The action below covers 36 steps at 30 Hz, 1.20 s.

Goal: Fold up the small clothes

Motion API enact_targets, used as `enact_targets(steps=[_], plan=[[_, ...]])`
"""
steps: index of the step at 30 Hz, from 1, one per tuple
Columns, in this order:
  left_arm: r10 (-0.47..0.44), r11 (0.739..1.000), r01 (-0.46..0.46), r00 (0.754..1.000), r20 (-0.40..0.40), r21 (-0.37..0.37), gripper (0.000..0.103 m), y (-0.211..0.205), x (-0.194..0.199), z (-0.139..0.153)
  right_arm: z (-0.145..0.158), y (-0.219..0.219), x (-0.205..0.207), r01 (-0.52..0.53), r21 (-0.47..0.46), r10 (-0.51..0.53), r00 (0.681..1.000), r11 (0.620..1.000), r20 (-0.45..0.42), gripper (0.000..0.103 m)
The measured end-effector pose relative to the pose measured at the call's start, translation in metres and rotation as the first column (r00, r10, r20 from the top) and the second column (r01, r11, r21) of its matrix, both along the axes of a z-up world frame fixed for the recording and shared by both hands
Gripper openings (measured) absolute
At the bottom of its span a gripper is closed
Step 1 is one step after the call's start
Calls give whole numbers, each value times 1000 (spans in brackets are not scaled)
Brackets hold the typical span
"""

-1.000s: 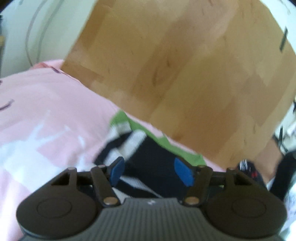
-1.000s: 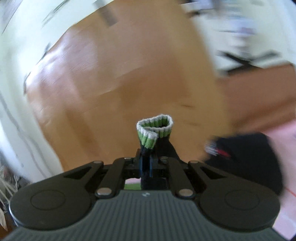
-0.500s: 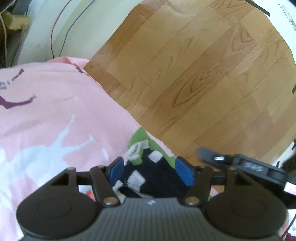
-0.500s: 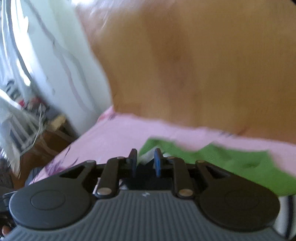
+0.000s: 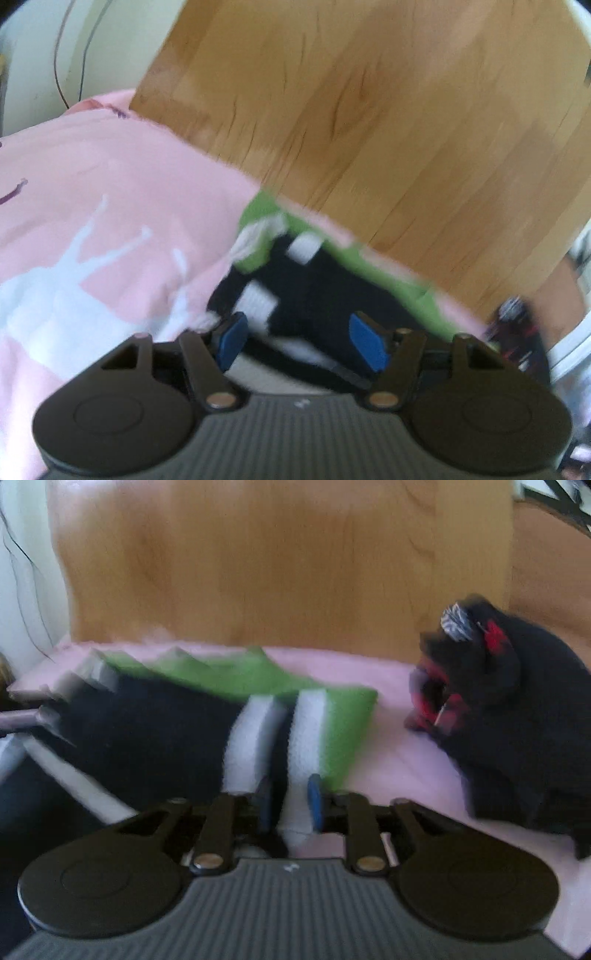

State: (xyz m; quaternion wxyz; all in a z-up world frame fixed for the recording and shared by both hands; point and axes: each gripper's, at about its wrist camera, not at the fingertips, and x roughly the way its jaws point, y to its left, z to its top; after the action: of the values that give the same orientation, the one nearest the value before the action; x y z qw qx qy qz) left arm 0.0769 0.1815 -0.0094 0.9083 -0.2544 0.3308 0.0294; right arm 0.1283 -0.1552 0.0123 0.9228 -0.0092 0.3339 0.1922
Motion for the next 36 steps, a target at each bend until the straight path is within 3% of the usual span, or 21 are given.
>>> enact_targets(steps=[2,4,6,9,10,12,13,15,17,21,26,30,33,36], plan=[[-8,997,8,1000,3,83,63,-12,0,0,7,-12,9,64,91,-58,996,994,-73,27],[-12,992,11,1000,1,128,64,-19,0,0,21,-19,8,87,130,-85,996,988,-20,35],[-28,991,27,1000,7,133,67,-21,0,0,25,-27,9,125,141,-127,992,982,7,53],[-34,991,33,999,9,129,68,-24,1,-1,11,-36,32,157,185,-144,986,970,-79,63],[-30,991,29,1000,7,131,68,-25,2,-1,3,-33,39,161,184,-139,982,970,-124,60],[-33,991,32,999,7,132,68,-25,2,0,1,-22,37,138,225,-112,986,965,-123,12],[-33,991,32,999,6,133,68,-25,2,0,6,-17,33,140,198,-128,989,970,-72,10],[-40,988,39,999,2,149,68,-26,2,0,7,-15,32,190,144,-192,981,971,-4,9],[-48,980,48,999,-6,193,68,-31,2,0,-10,-26,44,278,157,-270,960,948,-74,10],[-57,972,58,998,-12,227,70,-35,3,0,-1,-25,28,210,125,-209,978,970,-24,17],[-61,982,60,998,0,180,71,-27,1,1,23,-54,-14,202,231,-213,977,952,21,19],[-7,999,4,996,91,33,71,5,-16,19,21,-64,-56,130,287,-137,991,949,5,19],[85,996,-80,987,138,-42,71,34,-46,43,18,-66,-92,10,285,-6,1000,958,-14,19],[101,995,-104,981,166,6,72,50,-92,67,14,-65,-128,-125,292,136,991,948,-17,19]])
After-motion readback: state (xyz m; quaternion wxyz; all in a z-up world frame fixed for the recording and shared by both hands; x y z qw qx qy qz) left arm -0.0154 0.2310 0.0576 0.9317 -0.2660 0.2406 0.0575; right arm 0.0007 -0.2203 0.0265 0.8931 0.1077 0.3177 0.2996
